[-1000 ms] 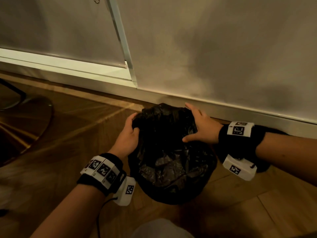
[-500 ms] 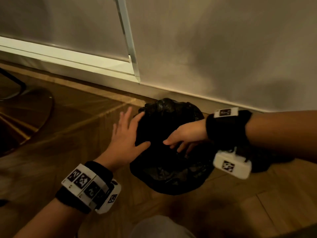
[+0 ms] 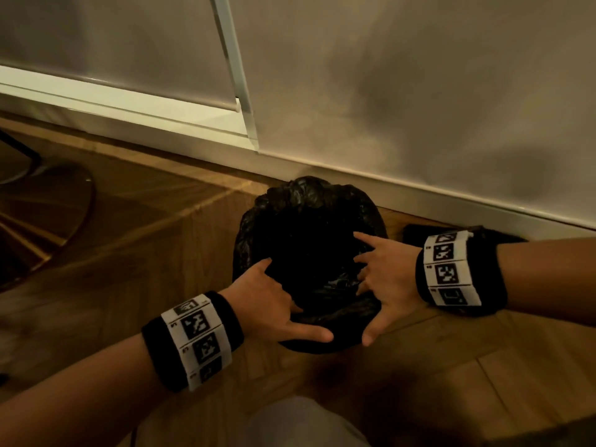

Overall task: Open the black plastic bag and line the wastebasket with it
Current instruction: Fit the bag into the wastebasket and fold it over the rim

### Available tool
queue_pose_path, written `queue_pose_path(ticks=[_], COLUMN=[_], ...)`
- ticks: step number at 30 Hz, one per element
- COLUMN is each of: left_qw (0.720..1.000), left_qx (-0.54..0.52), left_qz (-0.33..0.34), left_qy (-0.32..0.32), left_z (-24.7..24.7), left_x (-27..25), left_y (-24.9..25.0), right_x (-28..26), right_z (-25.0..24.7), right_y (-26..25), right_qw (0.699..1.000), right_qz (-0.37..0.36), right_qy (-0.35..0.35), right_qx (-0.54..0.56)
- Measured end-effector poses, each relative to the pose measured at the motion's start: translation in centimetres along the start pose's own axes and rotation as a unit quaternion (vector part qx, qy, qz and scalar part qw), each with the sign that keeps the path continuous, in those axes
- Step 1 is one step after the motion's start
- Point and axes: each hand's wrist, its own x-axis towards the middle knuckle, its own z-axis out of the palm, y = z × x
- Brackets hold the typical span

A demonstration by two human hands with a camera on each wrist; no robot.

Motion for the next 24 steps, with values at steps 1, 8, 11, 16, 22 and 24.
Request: queue_pose_path(ticks=[1, 8, 11, 16, 22, 24], left_qw=[1.0, 0.975, 0.965, 0.961, 0.969, 0.961], left_qx=[-0.03, 0.169, 0.184, 0.165, 0.191, 0.224], left_qz=[0.008, -0.097, -0.185, -0.219, -0.129, -0.16], left_qy=[-0.002, 0.105, 0.023, 0.014, 0.09, 0.02], left_z=[-0.5, -2.9, -2.5, -2.0, -2.3, -2.2], left_x=[-0.1, 1.3, 1.4, 1.5, 2.1, 2.4], left_y=[-0.1, -2.3, -2.9, -2.7, -1.7, -2.0], right_x=[-0.3, 2.5, 4.0, 5.1, 4.9, 5.0], right_z=[-0.4, -4.4, -3.2, -1.8, -2.3, -1.7], right_y=[0.1, 3.7, 4.5, 5.2, 2.7, 2.5], right_qw=[0.999, 0.992, 0.988, 0.98, 0.986, 0.991], right_qz=[-0.012, 0.057, 0.109, 0.157, 0.101, 0.095], right_qy=[0.016, 0.116, 0.033, 0.004, 0.065, 0.011], right_qx=[0.033, 0.004, -0.101, -0.119, -0.115, -0.098])
